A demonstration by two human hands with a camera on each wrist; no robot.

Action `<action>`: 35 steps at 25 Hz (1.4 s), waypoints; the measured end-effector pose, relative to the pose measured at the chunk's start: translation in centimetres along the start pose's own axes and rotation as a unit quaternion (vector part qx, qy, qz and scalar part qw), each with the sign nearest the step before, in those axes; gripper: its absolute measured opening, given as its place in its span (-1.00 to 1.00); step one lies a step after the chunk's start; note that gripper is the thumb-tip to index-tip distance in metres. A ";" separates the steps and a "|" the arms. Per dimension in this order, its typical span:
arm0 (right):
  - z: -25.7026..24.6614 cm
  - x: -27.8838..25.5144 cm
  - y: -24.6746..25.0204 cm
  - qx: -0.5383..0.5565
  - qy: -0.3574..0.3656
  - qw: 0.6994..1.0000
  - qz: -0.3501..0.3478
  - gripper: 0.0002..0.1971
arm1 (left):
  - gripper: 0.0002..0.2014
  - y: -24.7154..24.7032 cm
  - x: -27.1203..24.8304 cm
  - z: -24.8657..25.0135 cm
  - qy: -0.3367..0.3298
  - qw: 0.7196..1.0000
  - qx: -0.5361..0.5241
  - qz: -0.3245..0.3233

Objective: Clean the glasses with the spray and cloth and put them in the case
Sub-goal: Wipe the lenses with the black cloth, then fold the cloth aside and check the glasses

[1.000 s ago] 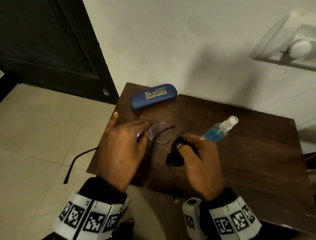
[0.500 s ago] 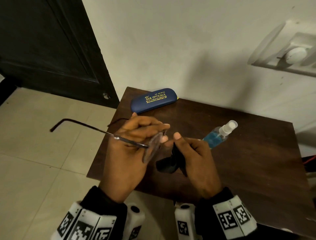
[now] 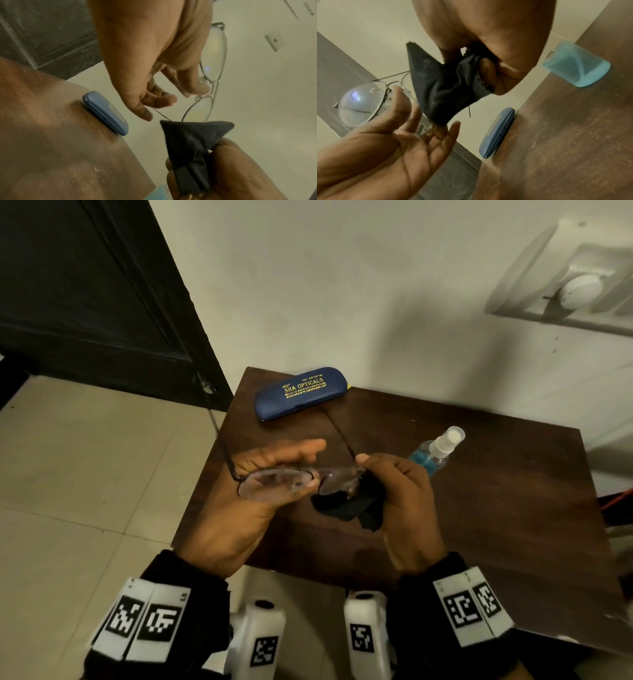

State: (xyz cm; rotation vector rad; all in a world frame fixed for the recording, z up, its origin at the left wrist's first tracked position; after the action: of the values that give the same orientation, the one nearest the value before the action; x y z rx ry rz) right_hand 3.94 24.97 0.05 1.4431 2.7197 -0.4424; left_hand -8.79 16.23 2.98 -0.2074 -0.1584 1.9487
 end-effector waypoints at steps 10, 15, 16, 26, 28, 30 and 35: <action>0.6 0.4 3.1 -0.142 -0.015 0.987 0.078 -0.64 | -0.74 7.0 -2.3 -5.1 0.224 0.955 -0.045 0.188; 1.3 0.5 3.1 -0.216 -0.043 0.972 0.080 -0.65 | -0.89 7.5 -3.1 -5.0 0.230 0.953 0.014 0.197; 1.5 0.6 2.9 -0.237 -0.043 0.968 0.073 -0.67 | -0.91 7.9 -3.3 -5.0 0.236 0.949 0.038 0.204; 4.1 1.0 1.7 -0.345 -0.084 0.934 0.028 -0.61 | -0.80 10.1 -3.9 -6.0 0.286 0.898 0.291 0.166; 4.8 1.2 1.4 -0.349 -0.085 0.933 0.022 -0.57 | -0.78 10.7 -3.7 -6.2 0.285 0.885 0.330 0.162; 5.4 1.3 1.5 -0.351 -0.096 0.931 0.018 -0.58 | -0.75 11.0 -3.5 -6.5 0.287 0.871 0.367 0.155; 6.4 1.1 1.5 -0.366 -0.126 0.922 -0.003 -0.57 | -0.77 11.2 -3.2 -7.2 0.303 0.845 0.419 0.139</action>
State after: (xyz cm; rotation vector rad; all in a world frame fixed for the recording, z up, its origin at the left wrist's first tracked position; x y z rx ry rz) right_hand 3.89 24.94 -6.61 1.0683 2.2845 0.3464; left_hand -16.15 9.11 -6.21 -0.2537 1.1814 1.9521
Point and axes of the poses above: each hand's wrist, its own x-axis towards the middle knuckle, its own y-axis out of the back of the hand, z = x × y, the point moved 10 cm from there along x, towards the middle knuckle, and after that the axes turned 4 degrees about -z, right-handed, at the moved point
